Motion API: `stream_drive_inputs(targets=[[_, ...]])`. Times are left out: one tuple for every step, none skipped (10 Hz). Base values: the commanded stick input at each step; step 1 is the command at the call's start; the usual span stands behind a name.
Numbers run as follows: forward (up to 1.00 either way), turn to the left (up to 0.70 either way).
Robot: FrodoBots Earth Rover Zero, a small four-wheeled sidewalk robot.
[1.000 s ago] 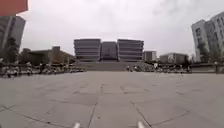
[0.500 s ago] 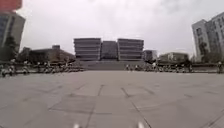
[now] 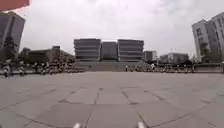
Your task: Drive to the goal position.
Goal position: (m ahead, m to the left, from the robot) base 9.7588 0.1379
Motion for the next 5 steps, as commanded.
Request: stream_drive_inputs(targets=[[0.85, 0.0], [0.85, 0.0], [0.85, 0.0], [0.85, 0.0], [0.85, 0.0]])
